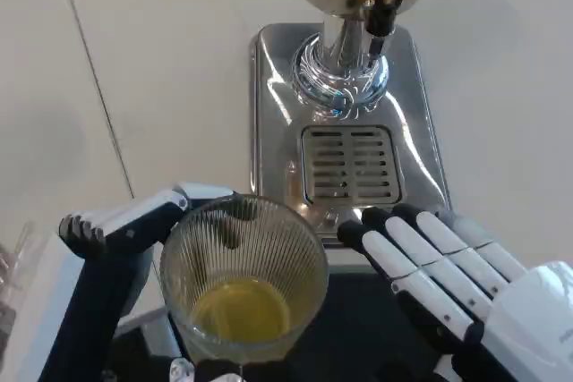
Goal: Grasp the cup under the faucet to collect the drink, then remove the cup.
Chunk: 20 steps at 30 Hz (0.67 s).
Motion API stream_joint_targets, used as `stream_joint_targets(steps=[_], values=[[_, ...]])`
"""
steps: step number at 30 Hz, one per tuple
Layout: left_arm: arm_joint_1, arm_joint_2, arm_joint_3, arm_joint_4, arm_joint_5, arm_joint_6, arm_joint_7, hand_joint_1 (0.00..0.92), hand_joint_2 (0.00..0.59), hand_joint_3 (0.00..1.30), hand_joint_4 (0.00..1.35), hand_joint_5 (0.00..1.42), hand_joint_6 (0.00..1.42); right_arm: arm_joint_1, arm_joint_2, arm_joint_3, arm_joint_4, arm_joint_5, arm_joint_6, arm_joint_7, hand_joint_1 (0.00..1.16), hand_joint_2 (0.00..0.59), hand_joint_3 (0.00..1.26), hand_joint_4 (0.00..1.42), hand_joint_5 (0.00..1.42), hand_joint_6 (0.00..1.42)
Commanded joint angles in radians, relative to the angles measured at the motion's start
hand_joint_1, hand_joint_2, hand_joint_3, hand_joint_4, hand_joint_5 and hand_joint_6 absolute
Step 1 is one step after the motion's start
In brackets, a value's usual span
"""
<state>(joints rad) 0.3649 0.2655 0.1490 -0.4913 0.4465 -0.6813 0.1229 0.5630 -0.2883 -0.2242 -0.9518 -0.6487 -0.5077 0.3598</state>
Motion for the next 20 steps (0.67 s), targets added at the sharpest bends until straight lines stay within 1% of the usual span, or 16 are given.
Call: stream_joint_targets(steps=[1, 4, 12, 20], values=[[-0.007, -0.010, 0.000, -0.010, 0.007, -0.032, 0.001, 0.832, 0.000, 1.04, 1.12, 1.21, 1.42, 0.020, 0.006, 0.014, -0.015, -0.009, -0.002, -0.007, 0.04, 0.586, 0.03, 0.00, 0.00, 0.02], [-0.013, -0.014, 0.002, -0.008, 0.006, -0.030, 0.001, 0.832, 0.000, 1.04, 1.12, 1.21, 1.42, 0.019, 0.009, 0.020, -0.017, -0.013, 0.004, -0.006, 0.04, 0.586, 0.03, 0.00, 0.00, 0.02], [-0.017, -0.030, -0.006, -0.005, 0.003, -0.017, 0.001, 0.832, 0.000, 1.04, 1.12, 1.21, 1.42, 0.014, -0.002, 0.013, -0.026, -0.005, 0.026, 0.006, 0.04, 0.586, 0.03, 0.00, 0.00, 0.03], [-0.022, -0.039, -0.005, -0.005, 0.005, -0.011, -0.002, 0.832, 0.000, 1.05, 1.13, 1.21, 1.42, 0.000, -0.006, 0.030, -0.035, -0.012, 0.053, 0.018, 0.04, 0.586, 0.03, 0.00, 0.00, 0.03]])
